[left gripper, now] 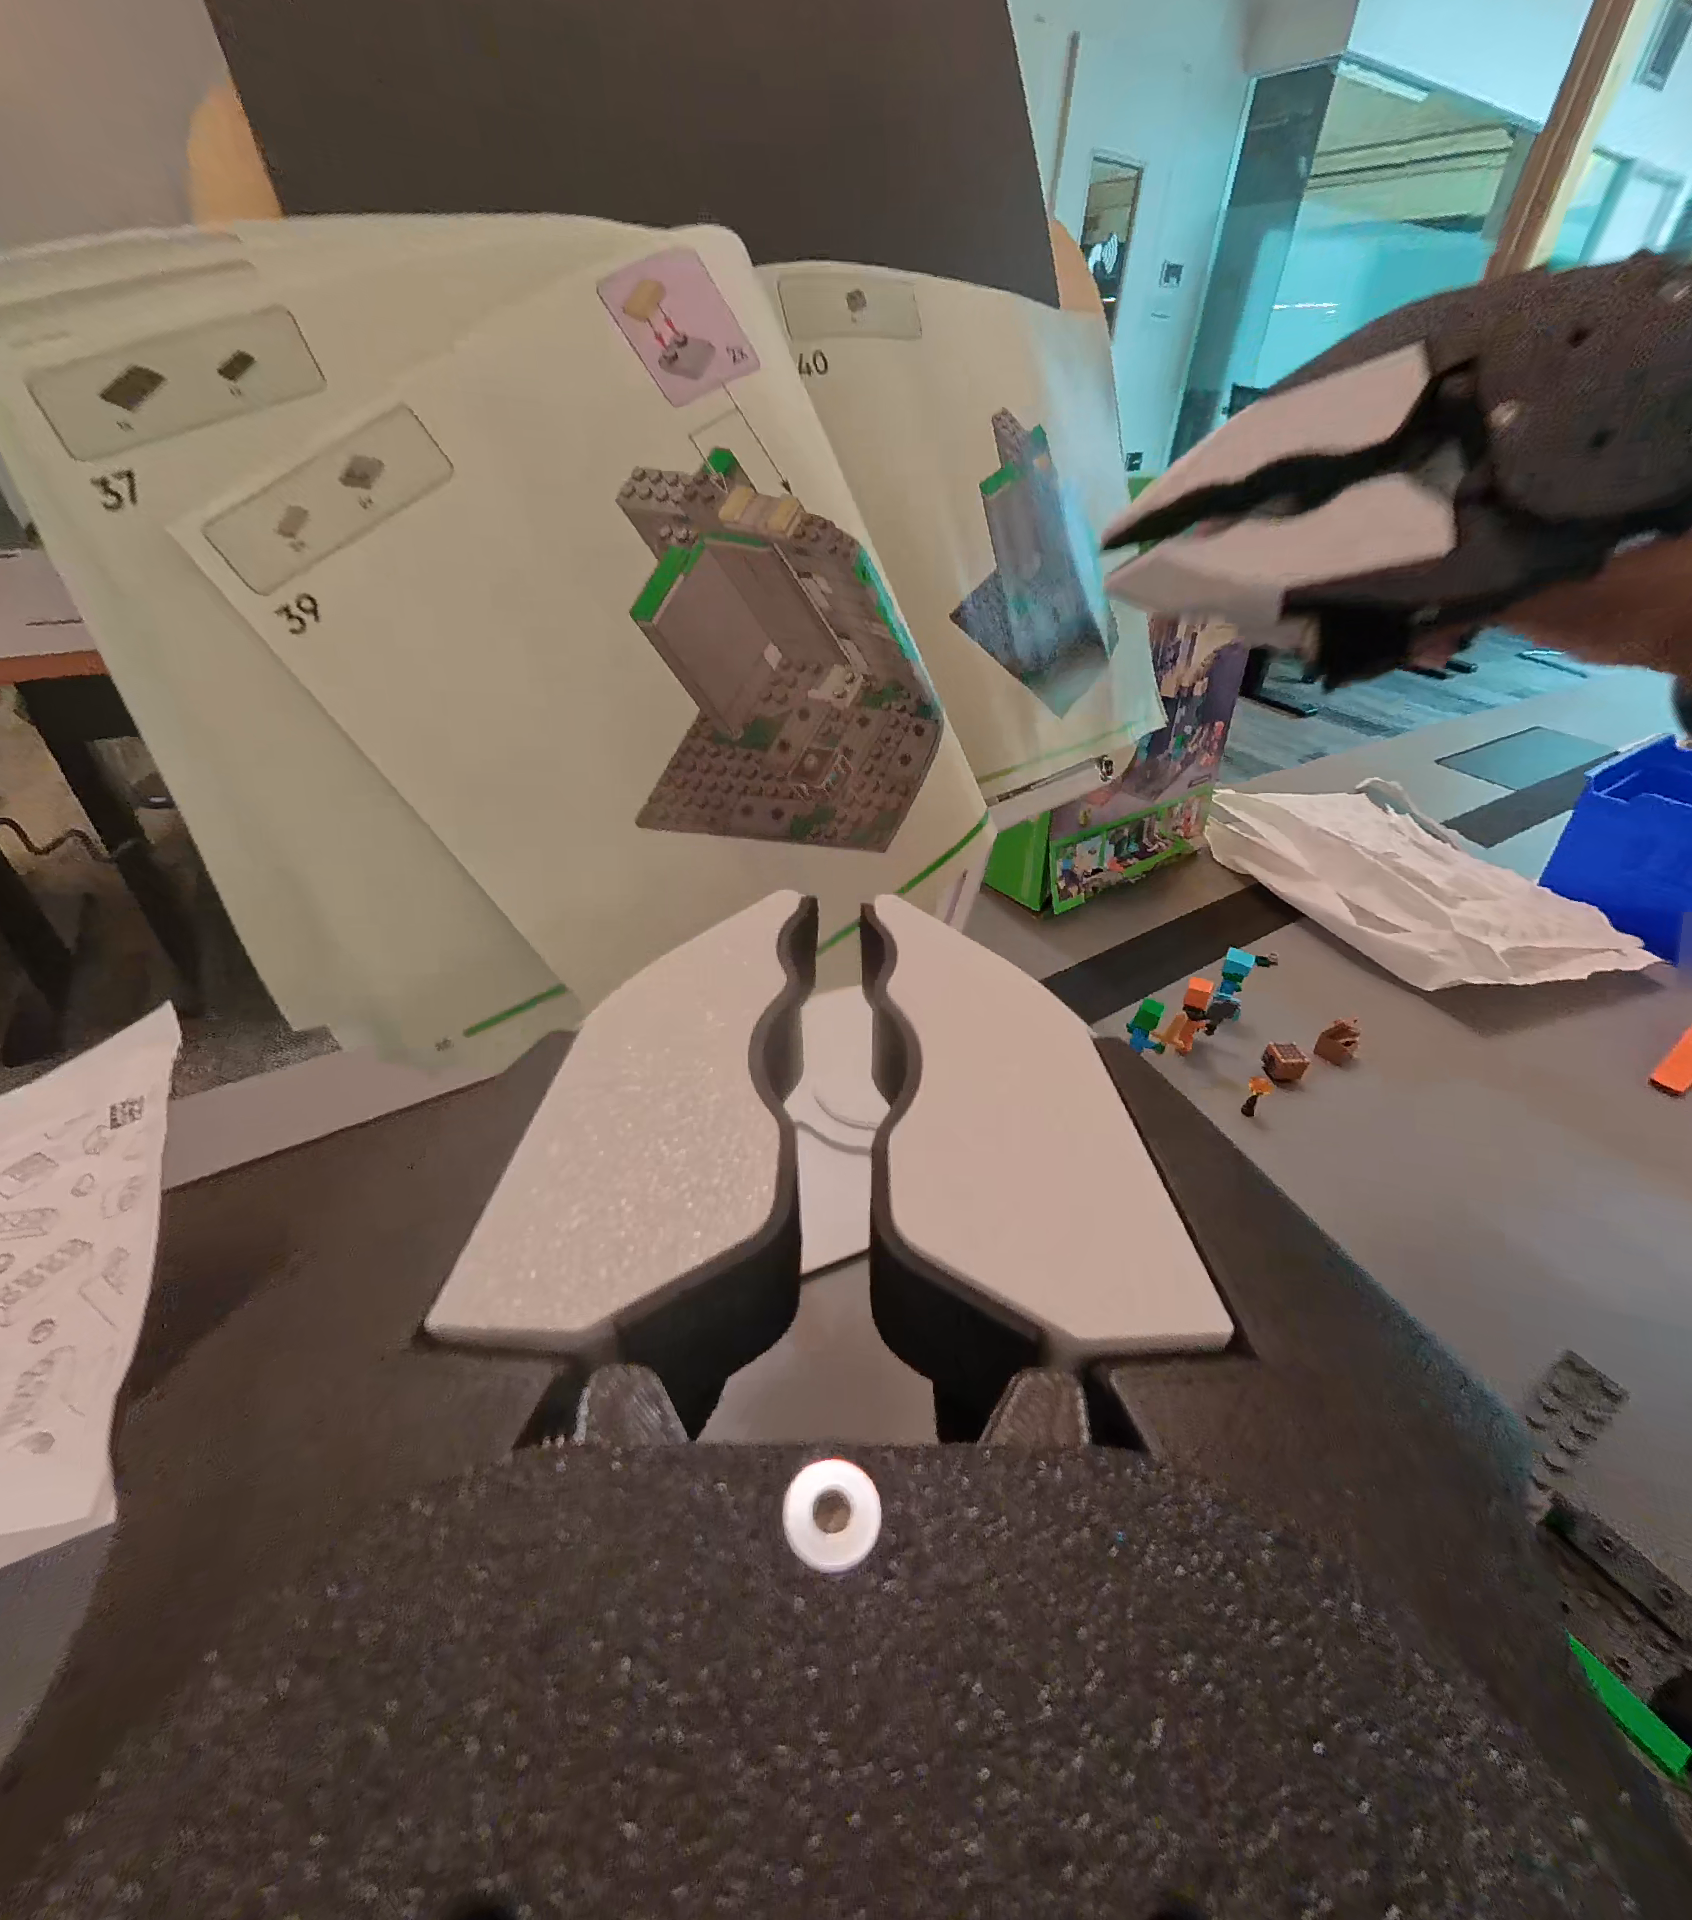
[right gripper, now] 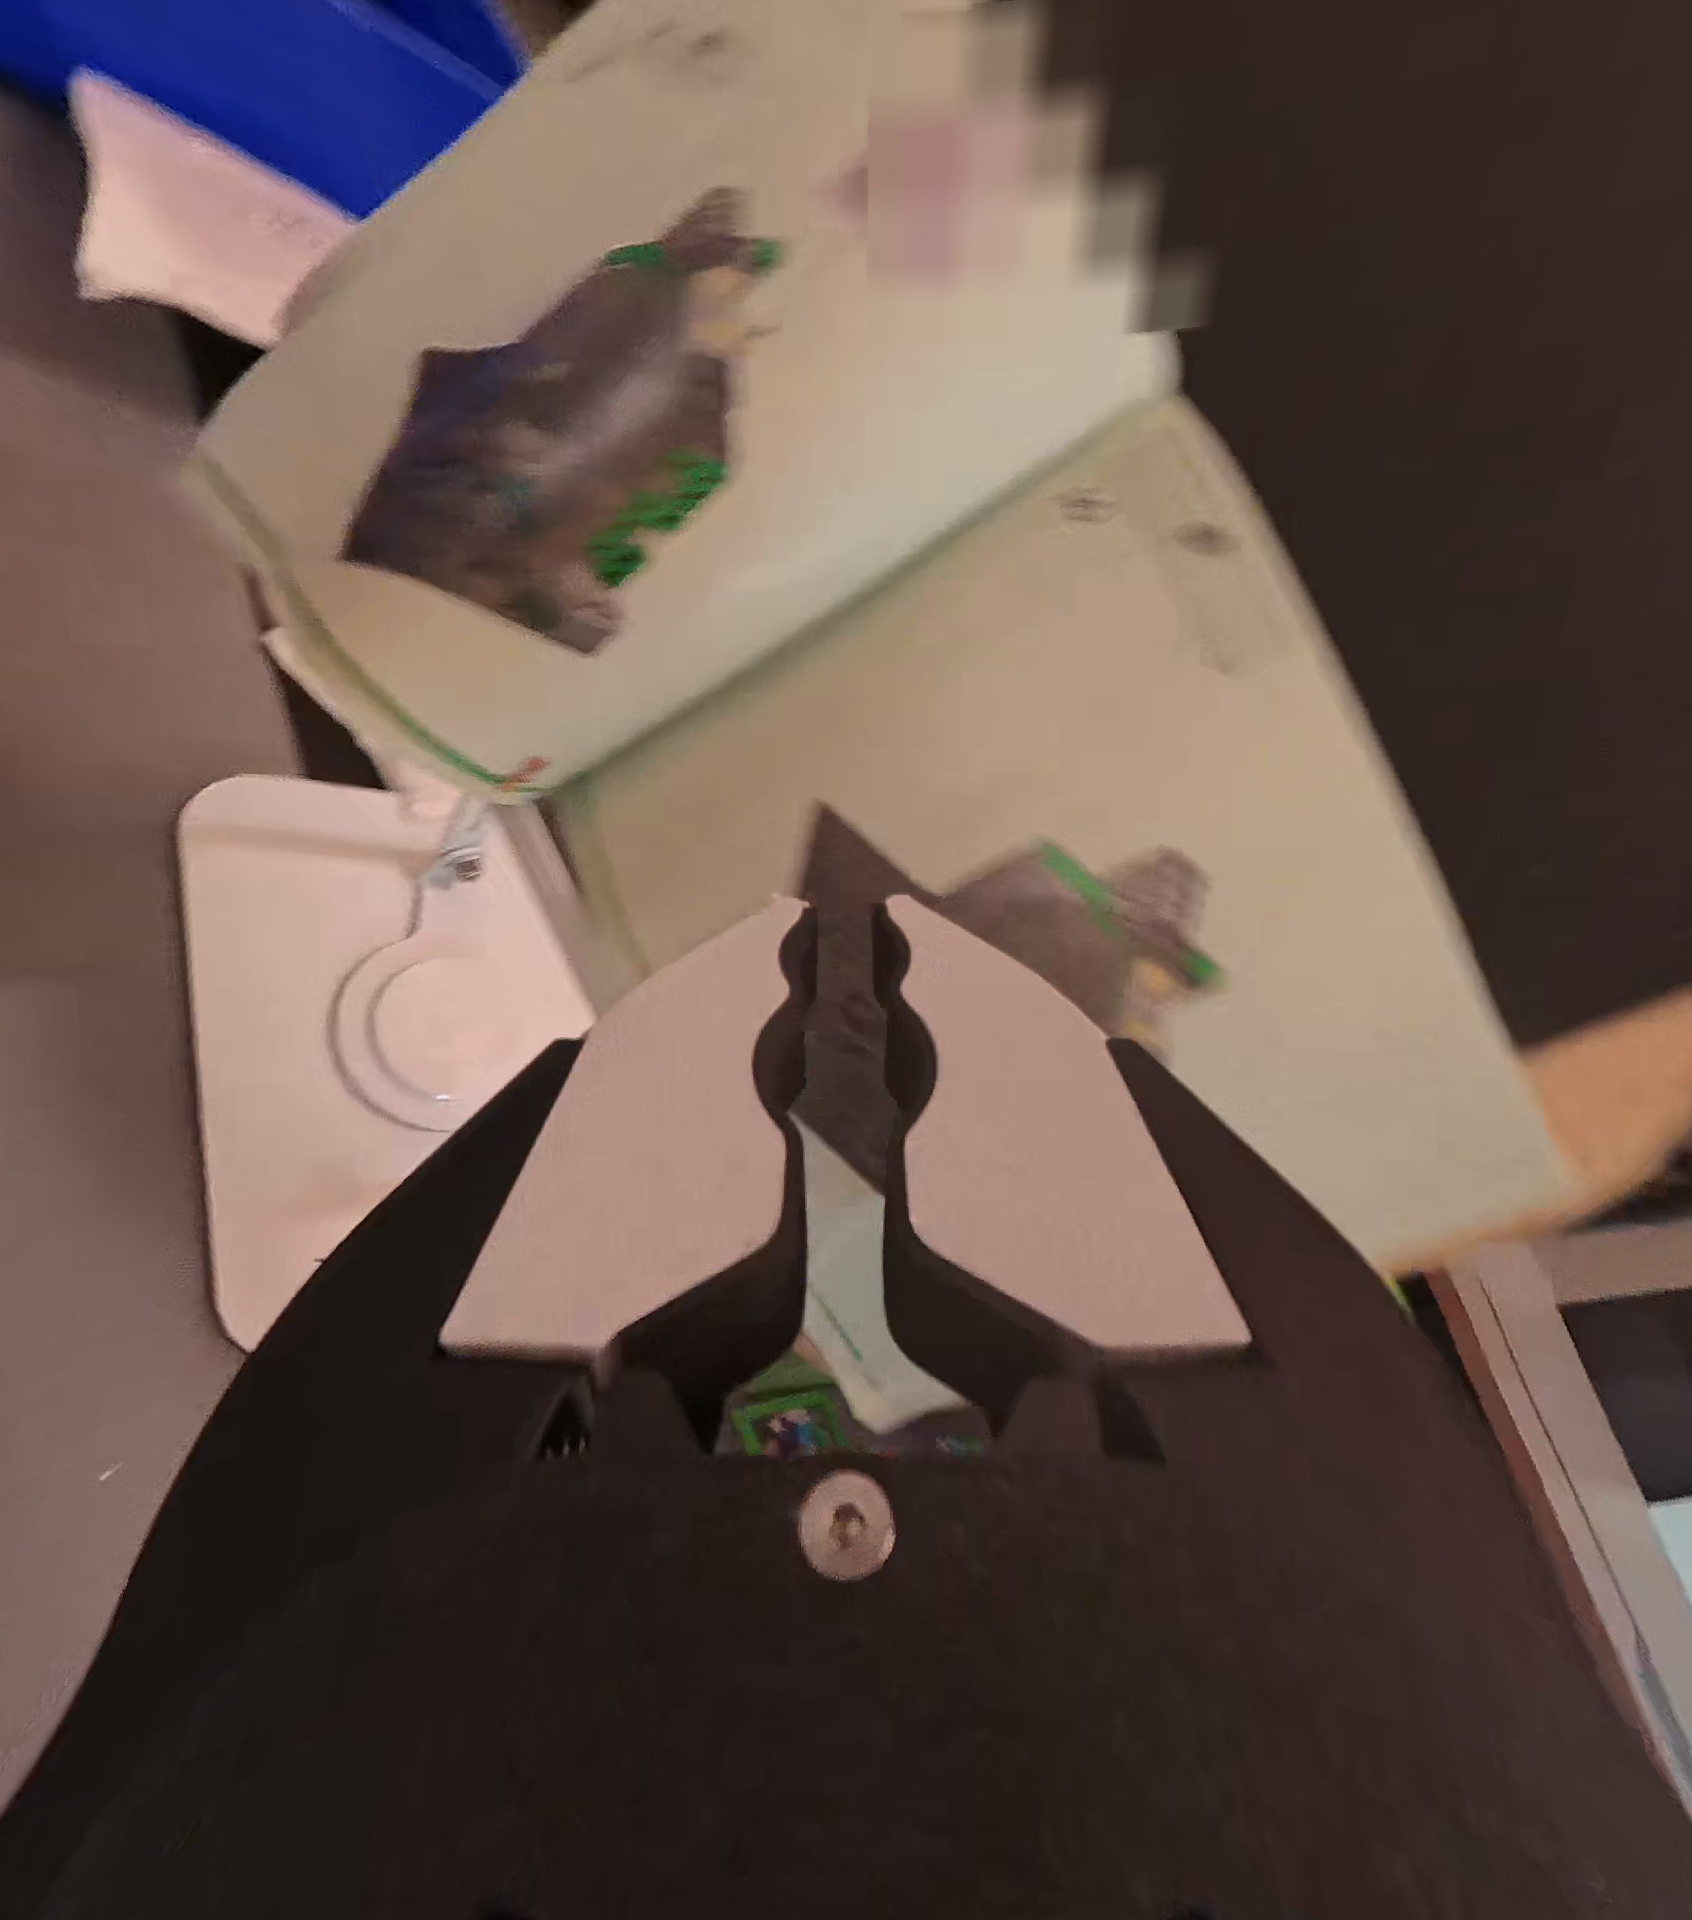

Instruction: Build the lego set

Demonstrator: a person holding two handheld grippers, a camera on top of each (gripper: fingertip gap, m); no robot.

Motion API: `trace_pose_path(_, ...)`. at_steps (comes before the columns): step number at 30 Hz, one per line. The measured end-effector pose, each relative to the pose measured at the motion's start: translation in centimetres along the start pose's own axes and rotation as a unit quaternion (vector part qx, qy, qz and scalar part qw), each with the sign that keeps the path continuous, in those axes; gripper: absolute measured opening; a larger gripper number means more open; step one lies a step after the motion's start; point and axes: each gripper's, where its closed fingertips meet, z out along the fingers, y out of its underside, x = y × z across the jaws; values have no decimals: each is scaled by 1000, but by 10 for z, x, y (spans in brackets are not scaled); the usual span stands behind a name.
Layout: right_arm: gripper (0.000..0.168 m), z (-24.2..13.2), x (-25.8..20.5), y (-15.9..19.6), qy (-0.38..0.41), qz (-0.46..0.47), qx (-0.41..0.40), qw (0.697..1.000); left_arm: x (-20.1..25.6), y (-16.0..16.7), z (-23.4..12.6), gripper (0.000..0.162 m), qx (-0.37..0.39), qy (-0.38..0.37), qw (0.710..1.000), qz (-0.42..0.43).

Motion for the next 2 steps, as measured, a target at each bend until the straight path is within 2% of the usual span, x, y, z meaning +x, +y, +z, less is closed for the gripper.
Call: trace_pose_path(2,7,21,-26,-3,-21,-20,-14,999,4,6,-1,8,-4,5,1000,-5)
